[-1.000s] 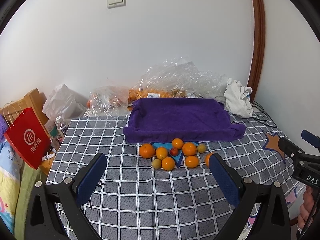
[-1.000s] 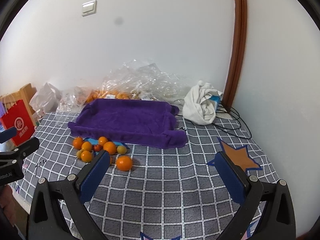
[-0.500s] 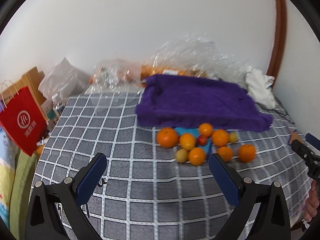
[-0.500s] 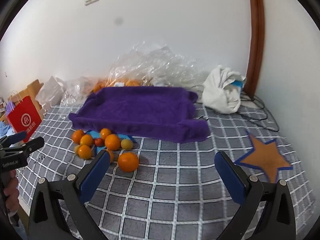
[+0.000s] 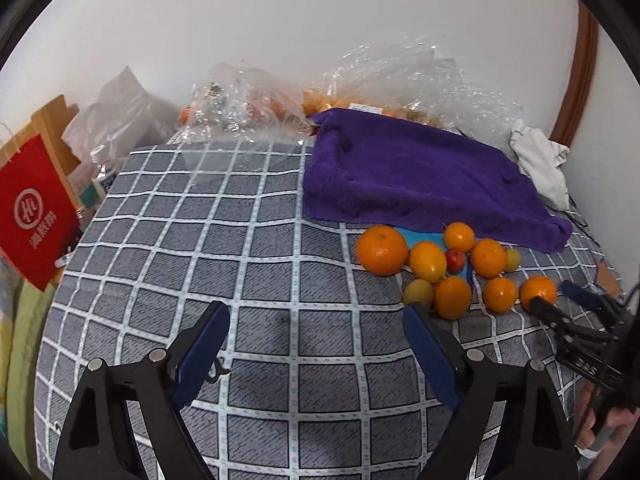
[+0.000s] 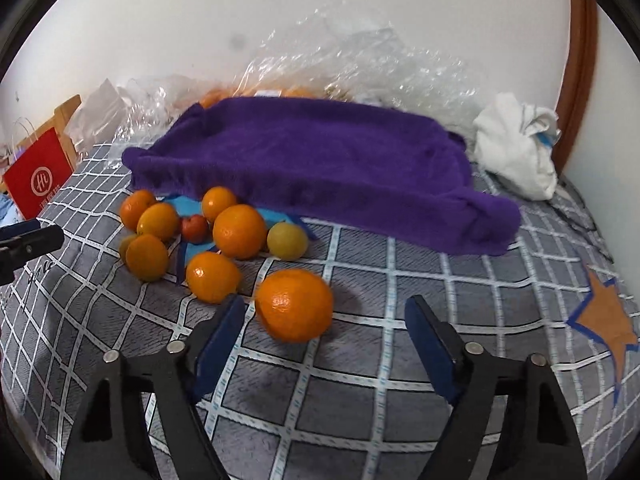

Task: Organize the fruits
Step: 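Close the right gripper on a large orange while the left gripper reaches for another orange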

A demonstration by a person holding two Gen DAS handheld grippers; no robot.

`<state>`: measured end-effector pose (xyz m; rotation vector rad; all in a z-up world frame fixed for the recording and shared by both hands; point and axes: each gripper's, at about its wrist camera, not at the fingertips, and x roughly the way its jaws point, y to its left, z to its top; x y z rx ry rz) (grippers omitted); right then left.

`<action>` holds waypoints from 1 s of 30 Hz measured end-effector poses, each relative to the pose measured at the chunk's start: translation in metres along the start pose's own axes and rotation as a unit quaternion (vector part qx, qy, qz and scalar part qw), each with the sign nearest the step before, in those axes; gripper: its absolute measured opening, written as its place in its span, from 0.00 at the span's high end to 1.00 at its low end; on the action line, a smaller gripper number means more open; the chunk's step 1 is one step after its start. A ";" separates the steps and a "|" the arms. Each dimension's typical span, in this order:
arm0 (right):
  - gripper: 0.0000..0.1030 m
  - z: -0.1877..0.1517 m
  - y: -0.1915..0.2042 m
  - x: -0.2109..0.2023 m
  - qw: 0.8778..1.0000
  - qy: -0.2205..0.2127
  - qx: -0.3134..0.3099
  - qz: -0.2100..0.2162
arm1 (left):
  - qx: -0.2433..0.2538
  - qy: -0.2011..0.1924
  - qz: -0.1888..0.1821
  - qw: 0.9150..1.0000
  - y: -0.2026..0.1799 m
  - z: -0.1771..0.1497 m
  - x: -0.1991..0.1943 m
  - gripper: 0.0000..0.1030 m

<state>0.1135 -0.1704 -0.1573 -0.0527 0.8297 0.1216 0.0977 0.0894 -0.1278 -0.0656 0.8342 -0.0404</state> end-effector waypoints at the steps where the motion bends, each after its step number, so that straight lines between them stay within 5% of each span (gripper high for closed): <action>1: 0.31 0.000 -0.002 0.004 1.000 0.004 0.007 0.009 | 0.002 0.000 -0.005 1.000 -0.001 0.000 0.002 0.15; 5: 0.46 -0.001 -0.003 0.014 0.999 0.023 0.010 0.045 | 0.008 0.011 -0.026 1.000 -0.014 0.002 0.015 0.16; 8: 0.58 -0.002 -0.001 0.009 0.998 0.014 -0.003 0.053 | 0.020 0.024 -0.026 0.999 -0.025 0.002 0.026 0.26; 12: 0.58 0.000 -0.010 -0.002 0.999 0.000 -0.007 0.041 | 0.021 0.031 -0.025 0.999 -0.028 0.004 0.037 0.39; 19: 0.58 -0.001 -0.023 -0.007 0.998 0.000 0.004 0.063 | -0.013 0.031 -0.045 0.998 -0.020 0.022 0.047 0.39; 30: 0.59 0.001 -0.021 0.010 0.998 0.016 0.001 0.063 | 0.006 0.049 -0.039 0.998 -0.028 0.028 0.071 0.39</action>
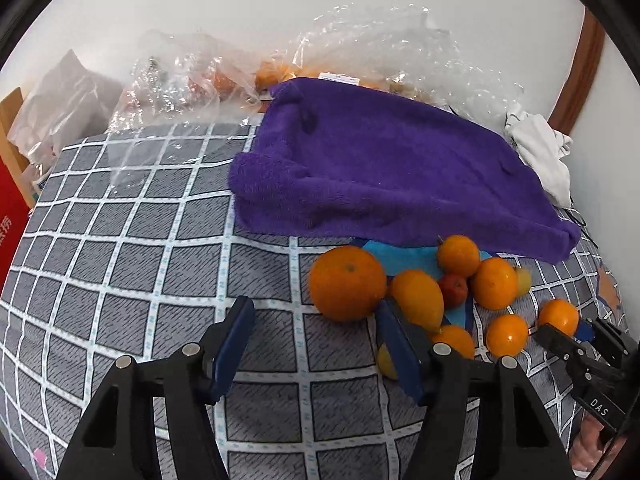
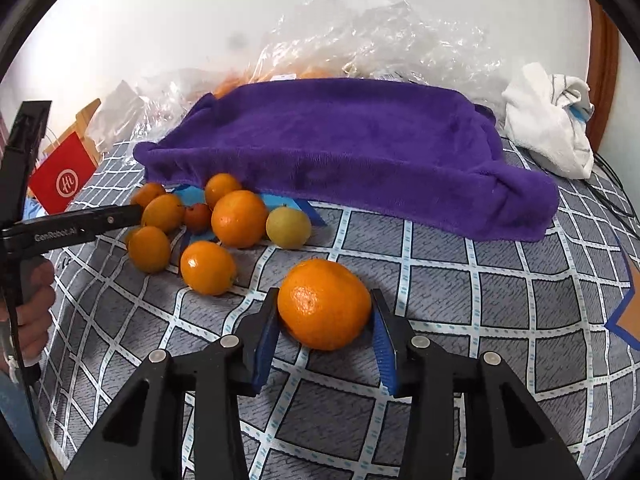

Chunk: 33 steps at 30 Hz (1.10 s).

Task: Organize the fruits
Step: 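Close the right gripper on a large orange while the left gripper reaches for another orange, then lift both held oranges and carry them over the purple towel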

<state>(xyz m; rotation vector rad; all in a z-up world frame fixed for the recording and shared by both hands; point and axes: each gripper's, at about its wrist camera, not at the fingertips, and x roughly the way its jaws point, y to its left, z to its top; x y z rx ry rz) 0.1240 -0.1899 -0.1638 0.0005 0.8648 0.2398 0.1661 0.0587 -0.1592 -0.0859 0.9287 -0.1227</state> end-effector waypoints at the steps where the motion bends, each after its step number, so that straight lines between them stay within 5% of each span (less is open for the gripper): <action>1: 0.59 0.000 -0.001 -0.001 1.000 -0.001 0.000 -0.003 | 0.004 0.001 0.000 1.000 -0.002 0.001 0.002 0.39; 7: 0.59 -0.007 -0.021 -0.008 1.000 -0.002 0.015 -0.020 | 0.004 0.000 -0.001 1.000 -0.008 0.008 0.013 0.40; 11: 0.59 -0.008 -0.030 -0.011 0.999 -0.005 0.028 -0.022 | 0.008 -0.001 -0.007 1.000 -0.011 0.009 0.015 0.61; 33: 0.59 0.034 -0.046 -0.040 0.998 -0.032 0.048 -0.031 | -0.029 -0.003 0.015 0.999 0.008 0.009 -0.040 0.62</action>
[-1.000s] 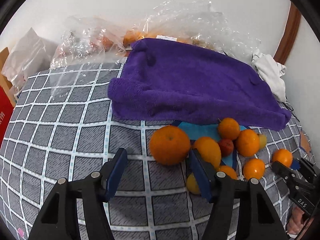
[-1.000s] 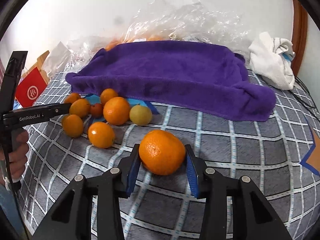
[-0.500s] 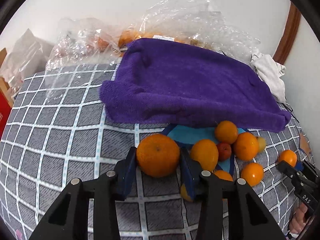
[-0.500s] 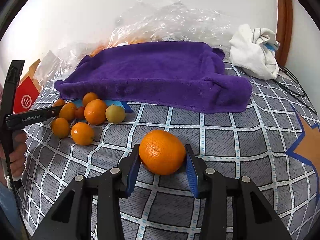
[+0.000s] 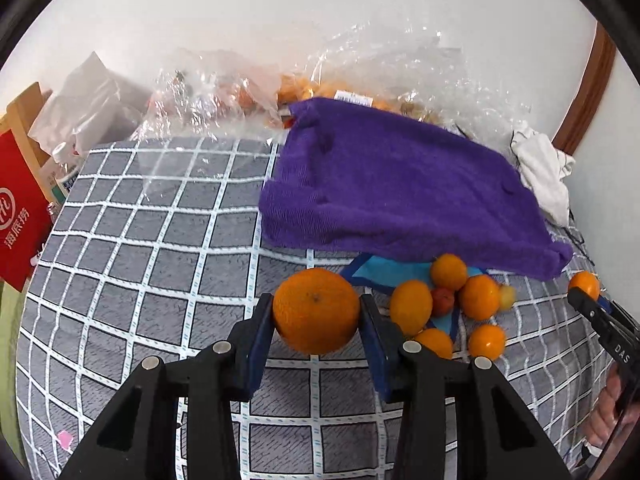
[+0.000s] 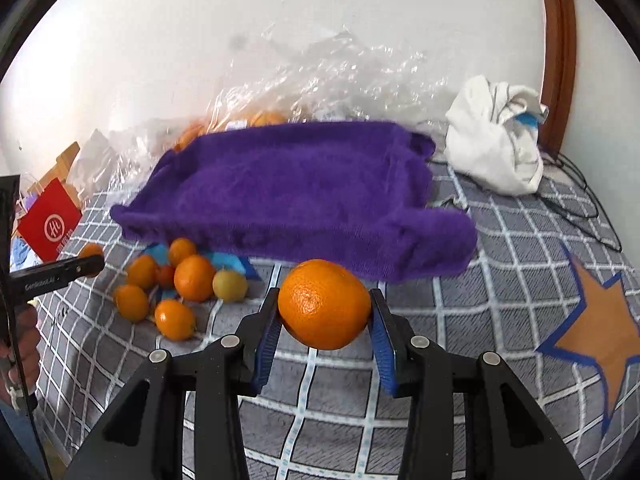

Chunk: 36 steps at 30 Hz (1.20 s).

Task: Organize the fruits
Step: 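Lift both held oranges and carry them over the purple towel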

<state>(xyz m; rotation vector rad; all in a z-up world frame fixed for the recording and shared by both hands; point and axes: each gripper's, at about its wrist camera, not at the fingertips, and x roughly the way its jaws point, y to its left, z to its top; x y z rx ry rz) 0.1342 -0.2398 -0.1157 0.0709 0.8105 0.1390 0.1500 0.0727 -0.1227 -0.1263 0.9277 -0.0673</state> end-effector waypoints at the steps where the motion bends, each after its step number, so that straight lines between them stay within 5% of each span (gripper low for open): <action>1: 0.59 0.004 0.000 -0.001 1.000 -0.001 0.000 -0.002 | -0.001 -0.002 -0.001 1.000 -0.002 0.003 -0.002 0.61; 20: 0.59 0.103 -0.008 0.010 0.999 -0.032 0.002 -0.023 | 0.008 -0.046 -0.017 0.999 -0.027 0.087 -0.009 0.62; 28: 0.59 0.147 -0.007 0.038 0.999 -0.041 0.013 -0.016 | -0.004 -0.053 -0.018 0.998 -0.026 0.132 0.012 0.61; 36: 0.59 0.153 -0.004 0.087 1.000 -0.015 0.009 -0.015 | -0.013 -0.026 -0.031 0.999 -0.037 0.149 0.063 0.61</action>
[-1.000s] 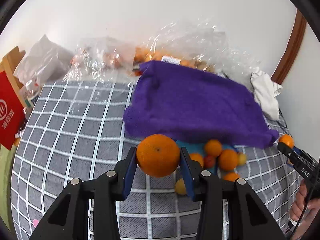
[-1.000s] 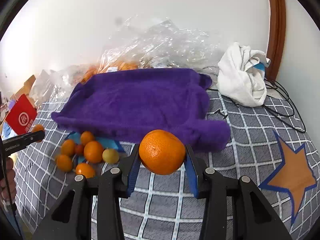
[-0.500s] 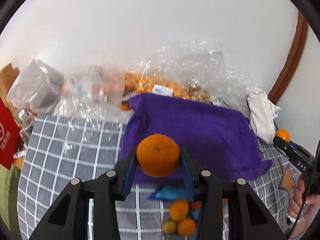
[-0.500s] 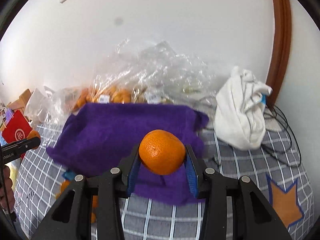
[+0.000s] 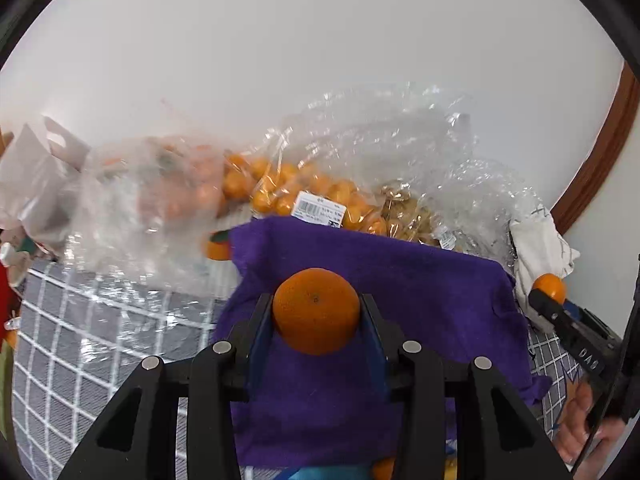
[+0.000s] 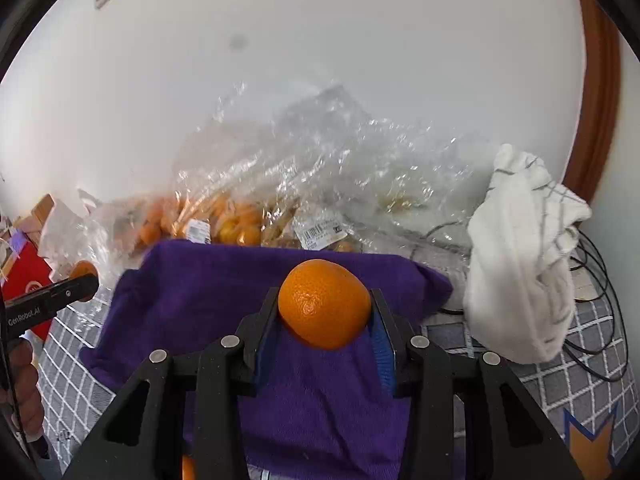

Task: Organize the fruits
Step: 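Lift both held oranges and carry them over the purple towel, then lower both oranges onto the purple towel and open both grippers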

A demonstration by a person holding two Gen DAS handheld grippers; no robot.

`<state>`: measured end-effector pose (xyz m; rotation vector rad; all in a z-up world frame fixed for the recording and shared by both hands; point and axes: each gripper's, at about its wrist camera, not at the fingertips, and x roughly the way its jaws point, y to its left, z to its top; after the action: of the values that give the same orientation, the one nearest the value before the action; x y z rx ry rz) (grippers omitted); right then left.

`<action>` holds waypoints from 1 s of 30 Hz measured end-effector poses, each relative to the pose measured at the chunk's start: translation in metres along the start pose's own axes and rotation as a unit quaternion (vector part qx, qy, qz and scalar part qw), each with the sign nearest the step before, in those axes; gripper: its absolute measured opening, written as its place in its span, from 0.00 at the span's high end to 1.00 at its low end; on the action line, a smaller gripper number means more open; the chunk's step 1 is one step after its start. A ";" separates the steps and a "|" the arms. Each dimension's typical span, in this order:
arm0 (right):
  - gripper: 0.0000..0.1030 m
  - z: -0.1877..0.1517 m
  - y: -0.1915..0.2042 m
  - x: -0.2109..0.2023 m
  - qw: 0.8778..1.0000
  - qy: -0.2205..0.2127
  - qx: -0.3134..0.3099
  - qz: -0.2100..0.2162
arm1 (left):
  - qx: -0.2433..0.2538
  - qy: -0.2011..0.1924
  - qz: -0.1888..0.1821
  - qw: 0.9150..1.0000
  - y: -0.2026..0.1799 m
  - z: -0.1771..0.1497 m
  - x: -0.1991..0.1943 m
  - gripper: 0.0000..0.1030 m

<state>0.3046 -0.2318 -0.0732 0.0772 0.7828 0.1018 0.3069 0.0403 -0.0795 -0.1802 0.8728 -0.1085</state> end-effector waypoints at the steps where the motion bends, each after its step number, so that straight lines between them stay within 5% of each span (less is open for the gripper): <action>1: 0.59 -0.001 0.000 0.007 1.000 0.006 -0.001 -0.002 | -0.001 0.005 0.002 1.000 -0.001 0.001 0.007 0.61; 12: 0.59 -0.021 -0.002 0.070 0.997 0.079 -0.009 -0.014 | 0.005 0.058 0.017 0.998 -0.011 -0.008 0.069 0.61; 26: 0.59 -0.029 -0.003 0.082 0.995 0.094 -0.009 -0.017 | 0.016 0.088 0.029 0.996 -0.014 -0.020 0.091 0.61; 30: 0.47 -0.029 -0.001 0.078 0.996 0.085 -0.013 -0.017 | 0.019 0.096 0.034 0.995 -0.018 -0.020 0.094 0.54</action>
<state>0.3393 -0.2226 -0.1480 0.0306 0.9529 0.0867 0.3516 0.0047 -0.1592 -0.1044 1.0673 -0.0798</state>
